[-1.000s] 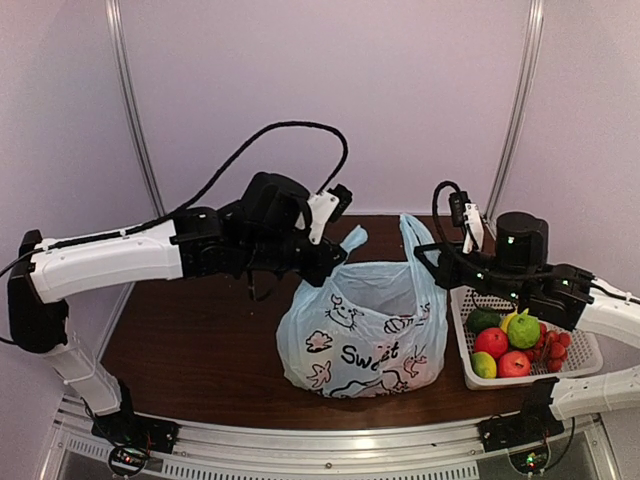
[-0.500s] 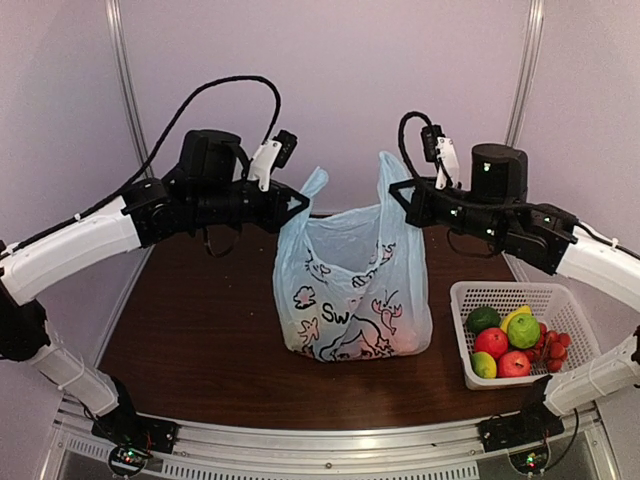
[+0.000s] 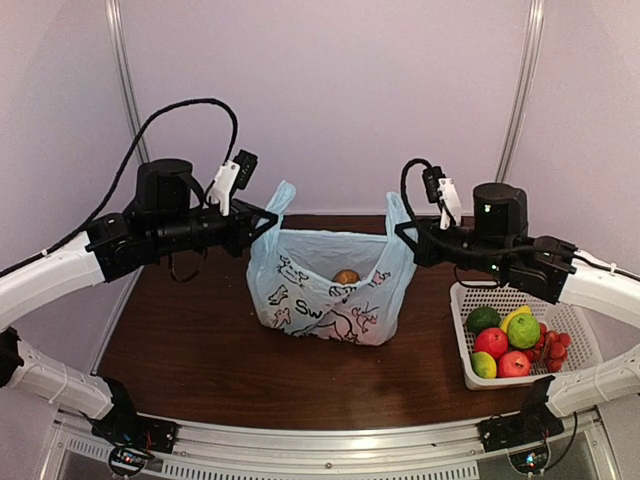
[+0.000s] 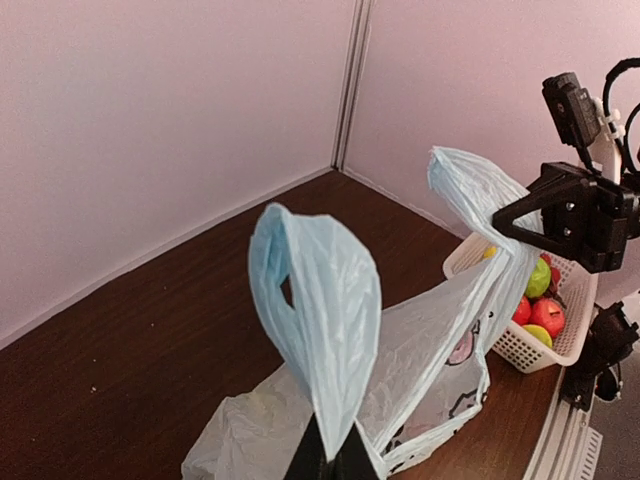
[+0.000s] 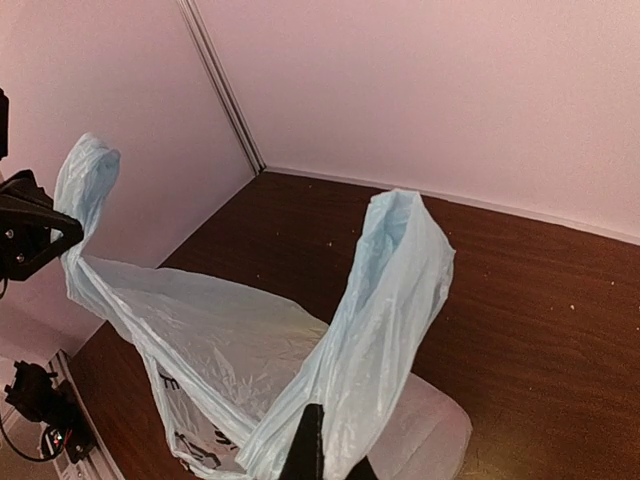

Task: Untie the knot of the plastic bag and take out the fruit
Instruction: Place the takeout bag at the center of the board.

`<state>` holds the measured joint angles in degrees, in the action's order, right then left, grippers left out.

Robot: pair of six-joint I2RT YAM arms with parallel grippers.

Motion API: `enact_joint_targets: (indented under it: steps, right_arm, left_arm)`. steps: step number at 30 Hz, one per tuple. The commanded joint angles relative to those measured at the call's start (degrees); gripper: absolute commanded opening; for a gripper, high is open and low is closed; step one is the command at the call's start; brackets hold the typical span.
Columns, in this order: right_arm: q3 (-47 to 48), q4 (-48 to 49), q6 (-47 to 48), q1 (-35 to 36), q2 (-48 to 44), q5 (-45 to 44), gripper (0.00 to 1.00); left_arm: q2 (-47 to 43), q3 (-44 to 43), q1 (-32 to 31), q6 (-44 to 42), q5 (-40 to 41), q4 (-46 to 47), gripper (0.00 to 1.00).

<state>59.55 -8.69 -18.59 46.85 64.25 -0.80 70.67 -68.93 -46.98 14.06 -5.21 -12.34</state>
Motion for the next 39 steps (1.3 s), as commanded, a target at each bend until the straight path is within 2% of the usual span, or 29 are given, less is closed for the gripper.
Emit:
enact_joint_targets:
  steps: [1, 5, 10, 15, 19, 21, 25, 28, 33, 36, 39]
  right_arm:
    - [-7.08, 2.14, -2.57, -0.61, -3.74, 4.77, 0.0]
    - [-10.57, 2.42, -4.8, -0.43, -4.62, 10.58, 0.0]
    - [-13.78, 3.57, -7.12, 0.97, -6.67, 11.69, 0.0]
    - [-16.23, 5.25, -8.42, 1.83, -7.47, 10.77, 0.05]
    - [-16.45, 6.13, -9.07, 2.09, -7.1, 10.49, 0.09]
    - [-16.02, 6.14, -9.57, 2.23, -6.79, 10.11, 0.1]
    - [-15.52, 6.64, -11.02, 2.52, -6.51, 8.79, 0.13]
    - [-15.6, 7.06, -12.05, 2.63, -6.5, 8.18, 0.15]
    - [-15.26, 5.7, -12.79, 2.72, -7.53, 7.22, 0.21]
    - [-15.01, 3.88, -12.57, 2.72, -9.1, 5.97, 0.27]
    - [-13.78, -0.04, -11.43, 2.72, -10.79, 3.63, 0.31]
  left_arm:
    - [-4.36, 8.0, 0.58, 2.02, 1.88, 3.16, 0.0]
    - [-6.49, 11.45, 0.53, 3.91, 1.43, 1.03, 0.03]
    - [-10.95, 13.96, 0.49, 6.41, 1.62, 0.47, 0.1]
    - [-14.07, 14.48, 0.51, 9.81, 1.81, -2.06, 0.3]
    - [-16.05, 15.57, -2.61, 11.75, 0.97, -2.2, 0.32]
    - [-16.64, 15.94, -6.93, 11.28, 3.87, -2.23, 0.41]
    - [-15.74, 16.81, -13.42, 11.25, 11.68, -3.79, 0.68]
    - [-13.94, 17.71, -15.48, 12.04, 16.96, -4.57, 0.79]
    - [-10.63, 18.82, -16.62, 11.87, 26.9, -5.14, 0.81]
    - [-9.37, 18.71, -16.64, 11.42, 27.19, -3.47, 0.8]
    - [-7.62, 18.19, -16.65, 10.99, 25.79, -2.19, 0.71]
